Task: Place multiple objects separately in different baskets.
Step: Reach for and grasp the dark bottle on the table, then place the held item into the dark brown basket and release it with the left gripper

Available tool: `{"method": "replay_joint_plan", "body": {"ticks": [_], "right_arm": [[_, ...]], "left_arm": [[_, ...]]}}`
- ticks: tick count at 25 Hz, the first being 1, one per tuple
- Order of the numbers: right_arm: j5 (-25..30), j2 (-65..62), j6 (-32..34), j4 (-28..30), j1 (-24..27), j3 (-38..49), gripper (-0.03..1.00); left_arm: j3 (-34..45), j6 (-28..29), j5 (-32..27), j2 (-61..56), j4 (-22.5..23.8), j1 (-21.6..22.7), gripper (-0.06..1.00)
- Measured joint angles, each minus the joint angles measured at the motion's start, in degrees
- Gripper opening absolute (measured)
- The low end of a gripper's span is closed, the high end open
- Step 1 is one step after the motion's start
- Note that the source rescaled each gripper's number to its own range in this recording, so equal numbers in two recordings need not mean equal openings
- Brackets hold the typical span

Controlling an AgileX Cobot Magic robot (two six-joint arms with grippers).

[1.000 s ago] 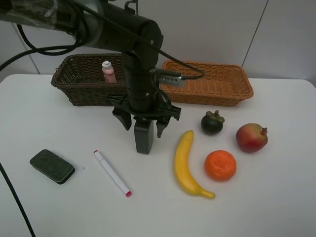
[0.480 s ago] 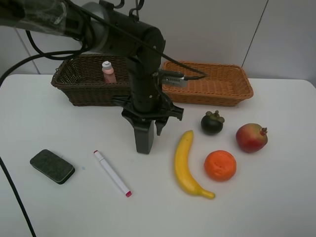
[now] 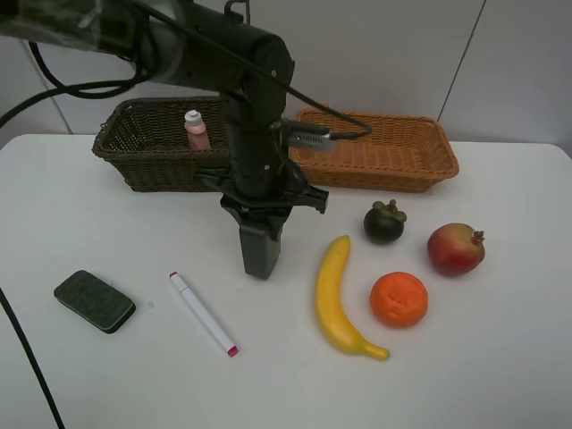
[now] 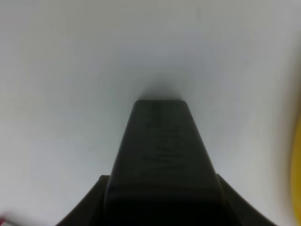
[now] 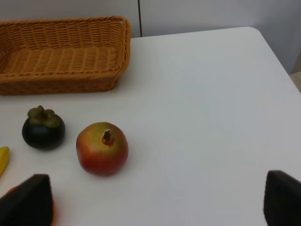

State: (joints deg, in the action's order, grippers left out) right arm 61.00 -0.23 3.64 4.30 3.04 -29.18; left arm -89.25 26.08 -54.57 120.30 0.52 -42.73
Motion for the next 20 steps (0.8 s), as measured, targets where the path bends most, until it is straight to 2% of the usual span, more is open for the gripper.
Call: {"method": "replay_joint_plan", "body": {"ticks": [5, 11, 13, 16, 20], "right_arm": [[0.0, 0.0, 0.0, 0.0, 0.0, 0.0, 0.99], [0.0, 0.0, 0.0, 0.0, 0.0, 0.0, 0.99], [0.0, 0.0, 0.0, 0.0, 0.0, 0.0, 0.99], [0.0, 0.0, 0.0, 0.0, 0.0, 0.0, 0.99], [0.0, 0.0, 0.0, 0.0, 0.0, 0.0, 0.99]], "left_arm": [[-8.6, -2.3, -0.8, -6.5, -0.5, 2.7, 0.35], [-18.2, -3.9, 0.1, -5.3, -0.5, 13.8, 0.35], [-19.2, -3.9, 2.1, -4.3, -0.5, 17.6, 0.35], [-19.4, -3.9, 4.9, -2.4, -3.3, 22.6, 0.35], [-19.4, -5.2, 6.3, 1.3, -6.4, 24.8, 0.35]]}}
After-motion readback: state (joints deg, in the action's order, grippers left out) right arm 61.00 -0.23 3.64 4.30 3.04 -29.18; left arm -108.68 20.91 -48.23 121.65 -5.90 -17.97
